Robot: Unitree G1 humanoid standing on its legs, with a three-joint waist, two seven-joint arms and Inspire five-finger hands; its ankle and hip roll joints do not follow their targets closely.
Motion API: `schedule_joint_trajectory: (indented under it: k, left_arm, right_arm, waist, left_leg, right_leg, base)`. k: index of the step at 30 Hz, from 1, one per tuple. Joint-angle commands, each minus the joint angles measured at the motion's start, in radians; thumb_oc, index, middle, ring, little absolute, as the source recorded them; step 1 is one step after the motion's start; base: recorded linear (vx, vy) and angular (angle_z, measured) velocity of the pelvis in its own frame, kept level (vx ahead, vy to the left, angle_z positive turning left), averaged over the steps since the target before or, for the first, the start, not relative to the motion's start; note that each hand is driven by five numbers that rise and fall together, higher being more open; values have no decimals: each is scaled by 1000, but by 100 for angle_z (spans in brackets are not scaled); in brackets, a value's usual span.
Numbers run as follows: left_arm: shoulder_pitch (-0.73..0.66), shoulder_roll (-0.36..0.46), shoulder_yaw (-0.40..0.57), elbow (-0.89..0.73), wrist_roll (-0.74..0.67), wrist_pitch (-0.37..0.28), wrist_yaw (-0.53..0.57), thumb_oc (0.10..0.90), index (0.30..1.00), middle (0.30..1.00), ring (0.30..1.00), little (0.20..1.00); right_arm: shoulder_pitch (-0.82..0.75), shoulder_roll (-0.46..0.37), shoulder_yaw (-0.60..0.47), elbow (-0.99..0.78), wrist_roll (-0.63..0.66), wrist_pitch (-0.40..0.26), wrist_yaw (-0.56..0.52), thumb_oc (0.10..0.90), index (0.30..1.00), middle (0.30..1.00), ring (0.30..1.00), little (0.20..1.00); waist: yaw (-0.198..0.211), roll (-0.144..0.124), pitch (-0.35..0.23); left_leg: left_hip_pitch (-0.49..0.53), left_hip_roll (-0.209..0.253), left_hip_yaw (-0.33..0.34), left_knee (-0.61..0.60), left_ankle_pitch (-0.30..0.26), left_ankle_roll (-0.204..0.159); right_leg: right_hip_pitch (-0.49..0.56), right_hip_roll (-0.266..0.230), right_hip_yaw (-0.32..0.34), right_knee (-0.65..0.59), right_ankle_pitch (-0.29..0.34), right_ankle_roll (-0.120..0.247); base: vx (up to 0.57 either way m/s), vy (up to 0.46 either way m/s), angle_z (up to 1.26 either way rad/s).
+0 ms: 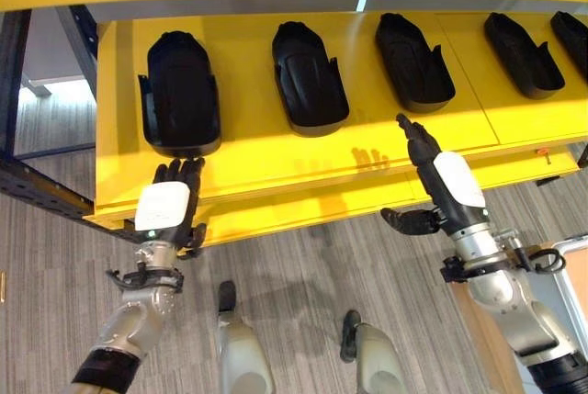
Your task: Move parts from the plastic box to the shelf.
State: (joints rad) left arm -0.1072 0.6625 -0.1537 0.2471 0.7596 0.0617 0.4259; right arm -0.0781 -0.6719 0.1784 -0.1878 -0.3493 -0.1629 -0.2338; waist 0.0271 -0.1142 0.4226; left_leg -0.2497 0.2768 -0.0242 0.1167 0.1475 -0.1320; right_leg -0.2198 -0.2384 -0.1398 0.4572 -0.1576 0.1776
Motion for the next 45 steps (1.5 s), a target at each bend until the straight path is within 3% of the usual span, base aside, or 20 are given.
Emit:
schedule_joint_trajectory:
  k: [1, 45]
  left_arm:
    - [-66, 11, 9, 37, 6, 10, 38, 900, 1000, 1000, 1000, 1000]
    - [-212, 8, -68, 143, 0, 33, 55, 900, 1000, 1000, 1000, 1000]
  right_arm:
    - [-102, 26, -39, -29, 40, -50, -81, 900, 1000, 1000, 1000, 1000]
    - [-113, 18, -7, -26, 56, -58, -84, 900, 1000, 1000, 1000, 1000]
  waist:
    - [-24, -37, -68]
    - [-51, -50, -75]
  left_leg:
    - [10, 40, 19, 24, -21, -30]
    - [-1, 45, 29, 42, -24, -35]
  right_leg:
    - [-2, 2, 3, -96, 127, -17]
    - [-19, 7, 23, -95, 138, -14]
  base:
    - [0, 0, 0]
    - [0, 0, 0]
